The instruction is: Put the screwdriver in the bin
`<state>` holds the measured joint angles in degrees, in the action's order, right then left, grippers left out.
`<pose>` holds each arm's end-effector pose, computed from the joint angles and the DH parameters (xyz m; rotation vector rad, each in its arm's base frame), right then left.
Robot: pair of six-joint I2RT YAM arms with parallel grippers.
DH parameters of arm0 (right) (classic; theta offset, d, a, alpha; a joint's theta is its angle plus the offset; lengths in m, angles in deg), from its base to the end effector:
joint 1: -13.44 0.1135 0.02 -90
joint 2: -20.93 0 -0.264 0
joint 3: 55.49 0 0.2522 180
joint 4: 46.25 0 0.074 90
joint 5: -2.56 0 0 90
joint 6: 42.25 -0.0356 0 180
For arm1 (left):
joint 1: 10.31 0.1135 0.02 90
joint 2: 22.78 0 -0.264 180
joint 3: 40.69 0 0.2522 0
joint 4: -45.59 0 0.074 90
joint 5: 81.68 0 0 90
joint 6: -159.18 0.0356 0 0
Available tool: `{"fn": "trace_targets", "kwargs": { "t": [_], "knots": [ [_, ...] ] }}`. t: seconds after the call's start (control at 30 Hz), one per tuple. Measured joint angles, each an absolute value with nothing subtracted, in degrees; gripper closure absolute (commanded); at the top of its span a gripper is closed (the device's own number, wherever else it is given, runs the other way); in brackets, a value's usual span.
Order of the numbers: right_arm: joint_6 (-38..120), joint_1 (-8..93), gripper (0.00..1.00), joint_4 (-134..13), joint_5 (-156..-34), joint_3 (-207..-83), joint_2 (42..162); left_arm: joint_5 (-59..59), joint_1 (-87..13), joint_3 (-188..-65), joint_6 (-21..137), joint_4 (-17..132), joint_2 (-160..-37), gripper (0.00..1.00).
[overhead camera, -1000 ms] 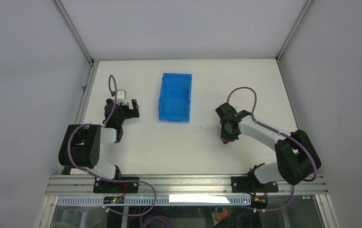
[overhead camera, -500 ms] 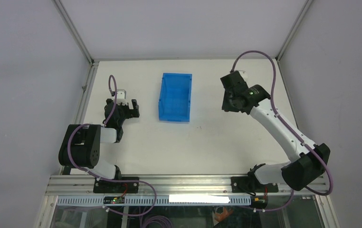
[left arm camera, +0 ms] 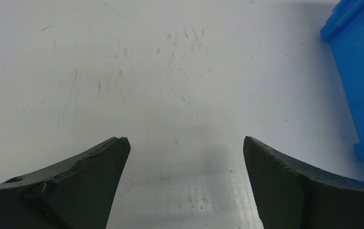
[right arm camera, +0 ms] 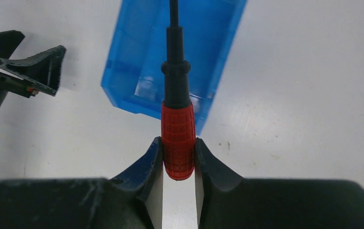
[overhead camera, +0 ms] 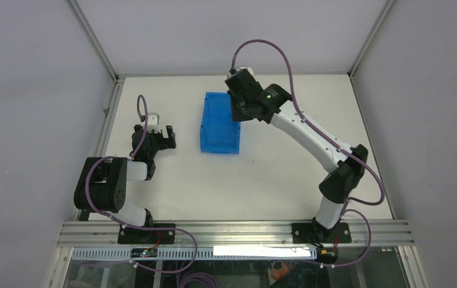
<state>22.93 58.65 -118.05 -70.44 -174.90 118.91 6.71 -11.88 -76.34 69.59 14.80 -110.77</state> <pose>0.2612 0.2484 0.3839 -0.2982 2.3901 0.2029 0.2666 -0.0083 0.1374 0.0522 1.9463 -0.0408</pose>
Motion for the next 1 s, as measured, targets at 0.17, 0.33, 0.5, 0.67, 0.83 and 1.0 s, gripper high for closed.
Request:
{"fn": "trace_targets", "kwargs": {
  "t": [0.17,0.33,0.5,0.67,0.83,1.0],
  "knots": [
    [25.57,61.86,1.0,-116.09,-71.56,-183.68,128.68,6.71,-11.88,-76.34,69.59,14.8,-110.77,0.01],
    [27.13,62.13,1.0,-114.49,-71.67,-185.48,136.17,6.71,-11.88,-76.34,69.59,14.8,-110.77,0.01],
    [27.24,62.06,0.95,-111.13,-71.6,-180.03,138.75,6.71,-11.88,-76.34,69.59,14.8,-110.77,0.01],
    [26.84,62.06,0.93,-108.35,-71.47,-175.12,139.45,6.71,-11.88,-76.34,69.59,14.8,-110.77,0.01],
    [25.64,62.06,0.8,-106.16,-70.62,-174.7,142.82,6.71,-11.88,-76.34,69.59,14.8,-110.77,0.01],
    [24.33,61.93,0.7,-105.75,-69.55,-174.7,145.99,6.71,-11.88,-76.34,69.59,14.8,-110.77,0.01]
  ]
}}
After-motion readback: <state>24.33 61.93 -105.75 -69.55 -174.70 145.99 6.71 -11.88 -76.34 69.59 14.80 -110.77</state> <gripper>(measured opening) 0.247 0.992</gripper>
